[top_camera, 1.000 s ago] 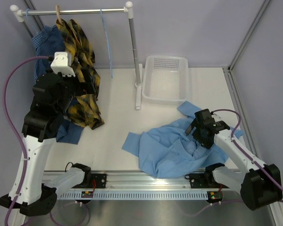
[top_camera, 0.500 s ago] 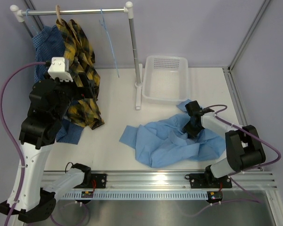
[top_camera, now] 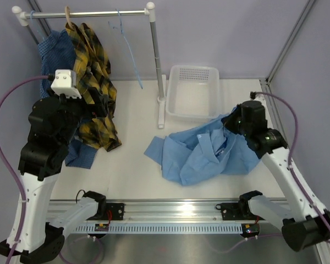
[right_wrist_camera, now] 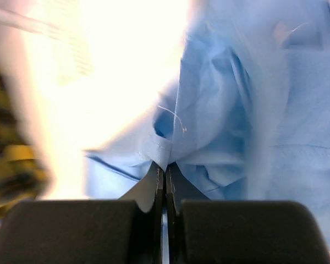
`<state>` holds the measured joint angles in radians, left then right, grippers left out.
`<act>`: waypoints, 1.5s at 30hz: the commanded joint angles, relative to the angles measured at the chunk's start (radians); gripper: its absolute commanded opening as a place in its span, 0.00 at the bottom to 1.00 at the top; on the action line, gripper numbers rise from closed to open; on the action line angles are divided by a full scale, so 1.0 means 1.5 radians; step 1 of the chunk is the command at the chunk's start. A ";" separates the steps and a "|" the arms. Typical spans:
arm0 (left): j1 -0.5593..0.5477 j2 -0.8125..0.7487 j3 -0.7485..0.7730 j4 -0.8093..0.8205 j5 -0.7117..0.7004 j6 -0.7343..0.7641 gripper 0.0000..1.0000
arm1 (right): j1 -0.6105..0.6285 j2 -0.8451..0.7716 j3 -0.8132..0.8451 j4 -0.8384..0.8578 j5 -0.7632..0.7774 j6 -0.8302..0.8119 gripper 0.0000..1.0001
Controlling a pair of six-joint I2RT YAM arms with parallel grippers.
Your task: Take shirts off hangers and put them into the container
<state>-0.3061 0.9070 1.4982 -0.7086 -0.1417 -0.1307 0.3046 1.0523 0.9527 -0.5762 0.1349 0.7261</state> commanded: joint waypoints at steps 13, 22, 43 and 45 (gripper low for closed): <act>0.004 -0.010 0.011 0.025 0.031 -0.010 0.99 | -0.002 0.200 0.767 0.119 -0.130 -0.291 0.00; 0.004 -0.025 -0.013 0.027 0.047 -0.022 0.99 | 0.000 0.490 0.918 0.205 -0.177 -0.331 0.00; 0.004 -0.064 -0.080 0.019 0.090 -0.048 0.99 | -0.003 0.664 0.578 0.164 -0.070 -0.176 0.00; 0.004 -0.058 -0.080 0.019 0.090 -0.050 0.99 | -0.004 0.675 0.583 0.130 -0.080 -0.167 0.03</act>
<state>-0.3061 0.8127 1.3815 -0.7147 -0.0395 -0.1928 0.3046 2.0628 1.8259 -0.3321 0.0326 0.4160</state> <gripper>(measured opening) 0.988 0.023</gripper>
